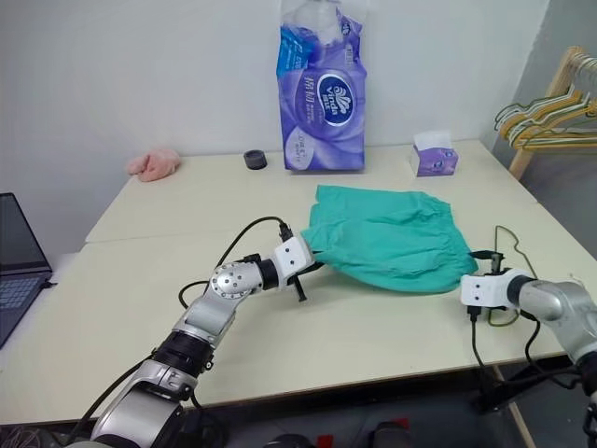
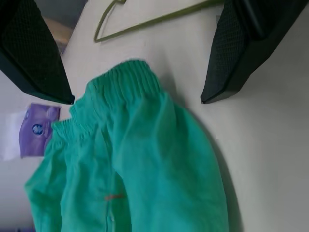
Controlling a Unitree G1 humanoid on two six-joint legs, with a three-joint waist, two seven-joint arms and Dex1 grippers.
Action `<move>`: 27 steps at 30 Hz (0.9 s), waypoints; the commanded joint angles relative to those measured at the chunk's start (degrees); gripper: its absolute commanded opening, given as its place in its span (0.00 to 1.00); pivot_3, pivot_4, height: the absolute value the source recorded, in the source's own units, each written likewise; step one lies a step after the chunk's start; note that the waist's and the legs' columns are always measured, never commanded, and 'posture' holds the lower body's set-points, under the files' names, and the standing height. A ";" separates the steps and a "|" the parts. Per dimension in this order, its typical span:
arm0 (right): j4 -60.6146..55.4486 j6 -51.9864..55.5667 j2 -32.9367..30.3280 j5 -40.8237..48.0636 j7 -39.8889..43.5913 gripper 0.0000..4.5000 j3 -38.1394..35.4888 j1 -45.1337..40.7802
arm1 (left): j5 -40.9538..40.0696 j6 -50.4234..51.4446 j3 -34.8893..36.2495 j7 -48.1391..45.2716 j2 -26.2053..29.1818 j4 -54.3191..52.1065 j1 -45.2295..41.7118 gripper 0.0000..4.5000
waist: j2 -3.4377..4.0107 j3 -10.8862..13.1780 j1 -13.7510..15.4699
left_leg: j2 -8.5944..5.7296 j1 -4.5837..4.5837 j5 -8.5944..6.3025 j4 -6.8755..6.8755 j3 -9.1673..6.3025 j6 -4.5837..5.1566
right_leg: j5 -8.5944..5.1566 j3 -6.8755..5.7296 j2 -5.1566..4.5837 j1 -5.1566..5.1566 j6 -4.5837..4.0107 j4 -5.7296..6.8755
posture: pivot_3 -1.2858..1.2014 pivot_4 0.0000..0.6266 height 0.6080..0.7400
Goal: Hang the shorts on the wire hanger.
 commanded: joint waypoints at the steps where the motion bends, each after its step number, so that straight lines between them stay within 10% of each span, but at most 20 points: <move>1: 6.90 -1.87 3.41 -4.49 -4.93 0.96 3.61 -5.53 | -1.12 0.32 1.55 -0.21 0.67 -3.19 -0.37 0.00 | -0.20 -0.12 -0.12 | 0.04 0.06 0.00 0.00 0.07 0.00 | 0.03 0.14 0.09 0.00 -0.02 0.00 | 0.48 0.00 1.00; 14: 9.60 -8.54 4.24 1.72 -2.83 0.02 3.17 -9.61 | -3.13 2.60 3.40 -4.85 7.97 -7.53 3.59 0.00 | -0.25 -0.16 -0.68 | 0.25 0.37 -0.01 -0.05 0.77 0.02 | 0.32 0.94 0.43 -0.03 -0.02 -0.01 | 0.48 0.00 1.00; 27: -25.17 23.34 -9.86 42.88 50.45 0.01 -3.08 -6.30 | -37.01 44.03 8.64 -35.22 33.79 -39.67 15.94 0.00 | 0.05 0.05 -1.11 | 0.47 0.28 -0.43 -0.06 0.79 0.53 | 0.28 0.78 0.50 0.00 0.00 -0.21 | 0.48 0.00 1.00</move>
